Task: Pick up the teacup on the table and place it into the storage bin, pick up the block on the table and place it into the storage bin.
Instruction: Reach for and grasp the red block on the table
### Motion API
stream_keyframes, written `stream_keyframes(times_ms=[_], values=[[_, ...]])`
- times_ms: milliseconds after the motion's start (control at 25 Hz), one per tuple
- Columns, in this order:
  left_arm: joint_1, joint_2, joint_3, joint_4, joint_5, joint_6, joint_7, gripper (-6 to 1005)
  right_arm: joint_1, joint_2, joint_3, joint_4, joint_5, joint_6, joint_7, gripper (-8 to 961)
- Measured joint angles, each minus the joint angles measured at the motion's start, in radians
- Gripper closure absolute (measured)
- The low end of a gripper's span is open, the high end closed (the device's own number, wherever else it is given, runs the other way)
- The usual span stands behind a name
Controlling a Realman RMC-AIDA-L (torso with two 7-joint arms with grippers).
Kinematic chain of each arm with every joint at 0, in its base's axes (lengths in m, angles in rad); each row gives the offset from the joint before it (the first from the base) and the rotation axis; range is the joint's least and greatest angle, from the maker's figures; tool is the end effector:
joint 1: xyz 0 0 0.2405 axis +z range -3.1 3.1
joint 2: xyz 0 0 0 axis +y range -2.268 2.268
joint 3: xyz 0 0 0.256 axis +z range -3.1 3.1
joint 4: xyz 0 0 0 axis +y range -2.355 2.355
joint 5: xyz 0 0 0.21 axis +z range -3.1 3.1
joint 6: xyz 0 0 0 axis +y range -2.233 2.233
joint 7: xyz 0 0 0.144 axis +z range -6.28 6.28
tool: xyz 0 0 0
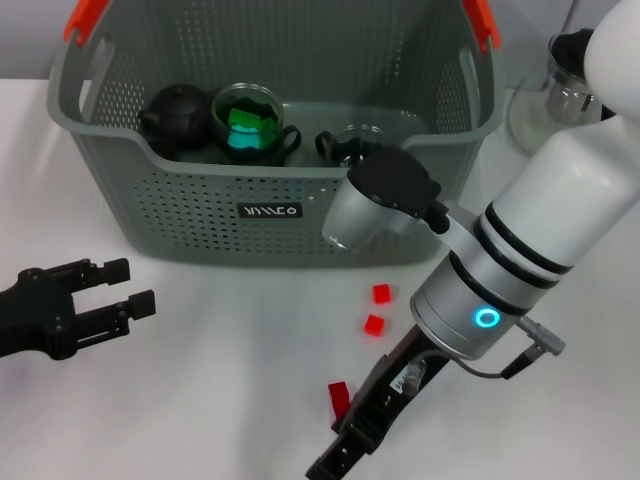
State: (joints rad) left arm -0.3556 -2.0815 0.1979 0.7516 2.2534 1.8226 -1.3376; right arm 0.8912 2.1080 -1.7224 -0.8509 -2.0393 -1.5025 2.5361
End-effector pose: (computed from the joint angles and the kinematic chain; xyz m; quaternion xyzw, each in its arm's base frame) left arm -0.3366 0.2497 0.0520 -0.8891 -0.3082 -0.2747 0.1975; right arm 0.1170 0.3067 -0.1144 0.9302 -0.3083 0.1620 0.1163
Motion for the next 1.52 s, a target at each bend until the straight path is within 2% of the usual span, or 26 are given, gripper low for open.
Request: stream_keyframes(times_ms=[320, 600, 1040, 1320, 1520], values=[[0.001, -0.001, 0.0, 0.0, 0.0, 0.0, 0.0, 341, 0.02, 0.001, -0.001, 0.07, 0.002, 0.012, -0.006, 218], [0.0, 0.0, 0.0, 0.0, 0.0, 0.0, 0.0, 341, 0.036, 0.003, -0.045, 0.132, 0.048, 0.068, -0.011, 219], [0.0, 0.0, 0.0, 0.0, 0.0, 0.0, 0.0, 341, 0.037, -0.004, -0.091, 0.14, 0.065, 0.095, 0.028, 219], [0.002, 0.0, 0.0, 0.0, 0.0, 0.0, 0.0, 340, 0.037, -0.009, -0.051, 0.122, -0.025, 0.067, 0.075, 218], [0.006, -0.002, 0.0, 0.0, 0.0, 0.001, 0.0, 340, 0.021, -0.01, 0.028, 0.073, -0.08, 0.029, 0.082, 218]])
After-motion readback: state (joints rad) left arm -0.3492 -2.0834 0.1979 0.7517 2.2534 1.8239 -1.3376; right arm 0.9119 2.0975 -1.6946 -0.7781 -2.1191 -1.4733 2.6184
